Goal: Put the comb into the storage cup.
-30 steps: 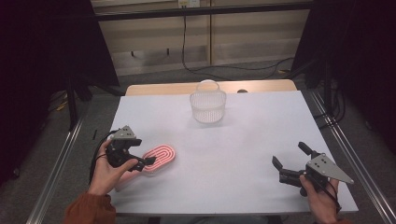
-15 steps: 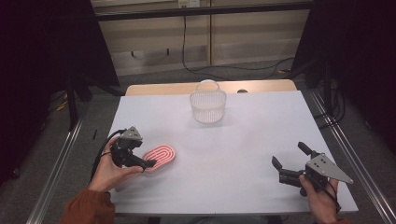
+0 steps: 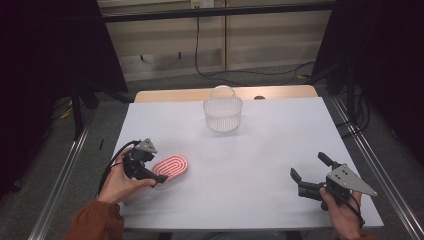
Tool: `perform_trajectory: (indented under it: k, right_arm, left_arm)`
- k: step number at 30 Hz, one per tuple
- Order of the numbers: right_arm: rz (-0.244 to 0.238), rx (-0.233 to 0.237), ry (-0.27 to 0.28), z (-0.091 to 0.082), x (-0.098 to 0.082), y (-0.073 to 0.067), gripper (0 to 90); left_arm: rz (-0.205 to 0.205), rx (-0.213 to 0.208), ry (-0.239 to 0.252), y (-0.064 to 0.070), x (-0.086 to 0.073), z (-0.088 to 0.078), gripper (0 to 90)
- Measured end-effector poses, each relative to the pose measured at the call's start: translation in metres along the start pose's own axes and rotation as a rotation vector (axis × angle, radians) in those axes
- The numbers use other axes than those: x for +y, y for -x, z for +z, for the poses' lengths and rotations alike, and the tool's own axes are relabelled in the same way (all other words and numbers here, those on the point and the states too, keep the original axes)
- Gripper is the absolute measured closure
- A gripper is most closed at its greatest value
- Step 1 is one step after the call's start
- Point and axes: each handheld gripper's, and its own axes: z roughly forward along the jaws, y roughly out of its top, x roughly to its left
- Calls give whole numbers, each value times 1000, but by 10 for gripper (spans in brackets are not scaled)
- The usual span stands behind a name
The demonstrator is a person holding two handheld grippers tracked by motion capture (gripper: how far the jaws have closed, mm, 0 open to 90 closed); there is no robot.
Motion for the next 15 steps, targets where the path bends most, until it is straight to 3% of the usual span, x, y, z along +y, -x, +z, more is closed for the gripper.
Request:
perform_trajectory:
  k: [7,14,15]
  right_arm:
    - [1,1,0,0,0,0,0]
    - [-2,1,-1,0,0,0,0]
    - [-2,1,-1,0,0,0,0]
  left_arm:
    - [-2,-5,-46,1,1,6,58]
    - [-16,-17,-47,1,2,10,68]
    - [-4,-20,-69,0,3,11,68]
